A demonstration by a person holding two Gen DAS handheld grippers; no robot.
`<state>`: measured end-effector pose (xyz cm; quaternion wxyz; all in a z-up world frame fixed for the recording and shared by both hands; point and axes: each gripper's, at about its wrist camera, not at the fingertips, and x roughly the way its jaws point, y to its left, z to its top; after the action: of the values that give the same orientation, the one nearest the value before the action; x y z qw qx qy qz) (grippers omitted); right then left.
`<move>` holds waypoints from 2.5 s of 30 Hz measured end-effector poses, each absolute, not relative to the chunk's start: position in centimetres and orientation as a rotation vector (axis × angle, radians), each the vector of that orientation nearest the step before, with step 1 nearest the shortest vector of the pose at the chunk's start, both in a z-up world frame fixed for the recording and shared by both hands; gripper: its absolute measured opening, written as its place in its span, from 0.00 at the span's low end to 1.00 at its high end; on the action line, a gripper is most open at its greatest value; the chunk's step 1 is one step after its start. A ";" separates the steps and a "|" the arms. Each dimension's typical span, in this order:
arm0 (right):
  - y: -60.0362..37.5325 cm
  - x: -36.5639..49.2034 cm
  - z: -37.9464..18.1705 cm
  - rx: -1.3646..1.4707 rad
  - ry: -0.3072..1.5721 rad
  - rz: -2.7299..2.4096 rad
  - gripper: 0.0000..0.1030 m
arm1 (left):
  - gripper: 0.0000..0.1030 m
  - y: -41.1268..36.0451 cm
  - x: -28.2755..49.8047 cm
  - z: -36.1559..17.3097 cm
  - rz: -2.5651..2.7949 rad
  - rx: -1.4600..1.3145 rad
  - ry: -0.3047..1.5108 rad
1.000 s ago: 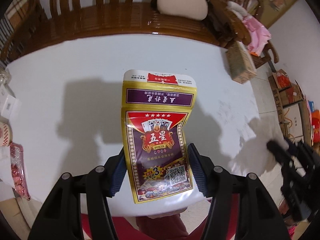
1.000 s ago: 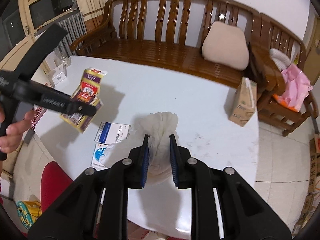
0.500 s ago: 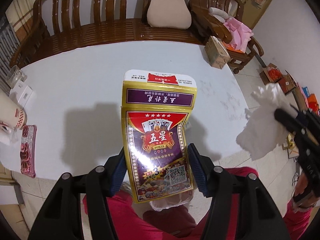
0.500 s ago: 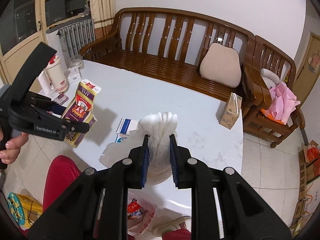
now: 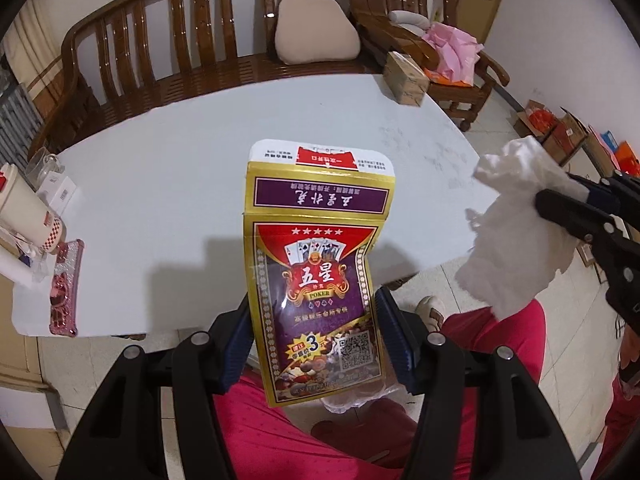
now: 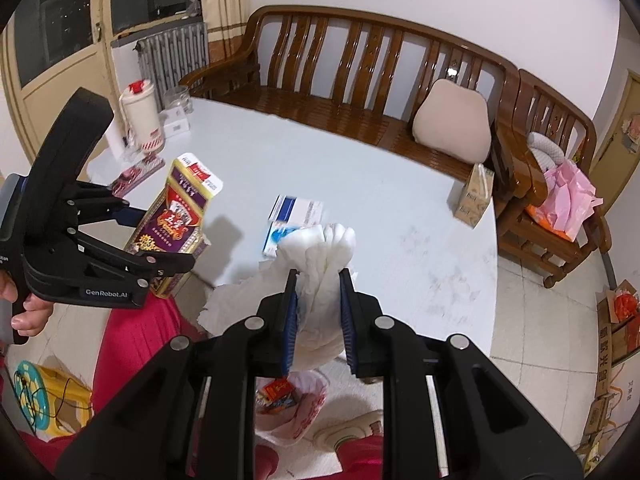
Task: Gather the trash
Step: 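Carry the card box and tissue down toward the white plastic bag, then open both grippers to drop the card box and tissue into the bag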
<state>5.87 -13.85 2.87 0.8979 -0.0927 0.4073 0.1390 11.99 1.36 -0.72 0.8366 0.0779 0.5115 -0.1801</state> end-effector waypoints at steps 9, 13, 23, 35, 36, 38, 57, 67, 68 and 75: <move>-12.6 3.4 -0.3 -0.176 0.897 0.315 0.19 | 0.55 0.8 9.2 -4.3 -0.398 0.181 1.090; -12.4 2.8 -1.7 -0.165 0.921 0.323 0.19 | 0.55 0.7 8.3 -6.0 -0.408 0.189 1.107; -12.6 1.6 -5.8 -0.156 0.979 0.308 0.19 | 0.55 -0.2 6.5 -10.6 -0.421 0.235 1.141; -12.8 1.0 -12.1 -0.145 1.053 0.286 0.19 | 0.55 -1.5 5.6 -17.0 -0.471 0.251 1.250; -12.9 0.9 -12.6 -0.142 1.060 0.285 0.19 | 0.55 -1.6 5.5 -17.6 -0.475 0.247 1.262; -13.1 1.0 -14.3 -0.130 1.089 0.280 0.19 | 0.55 -1.7 5.7 -19.2 -0.486 0.234 1.300; -14.3 3.3 -28.8 -0.079 1.341 0.233 0.19 | 0.55 -2.4 9.8 -32.8 -0.502 0.170 1.588; -14.0 4.2 -34.3 -0.032 1.446 0.236 0.19 | 0.56 -3.4 10.9 -38.0 -0.494 0.160 1.714; -14.0 4.2 -34.9 -0.025 1.458 0.235 0.19 | 0.56 -3.5 11.0 -38.5 -0.491 0.158 1.727; -13.7 4.7 -38.4 -0.023 1.523 0.243 0.19 | 0.56 -3.9 11.4 -41.5 -0.498 0.137 1.810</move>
<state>4.73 -13.67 -38.41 0.7171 -0.0105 0.6882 0.1099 11.43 -3.89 -41.55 0.5889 0.0586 0.7772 -0.2139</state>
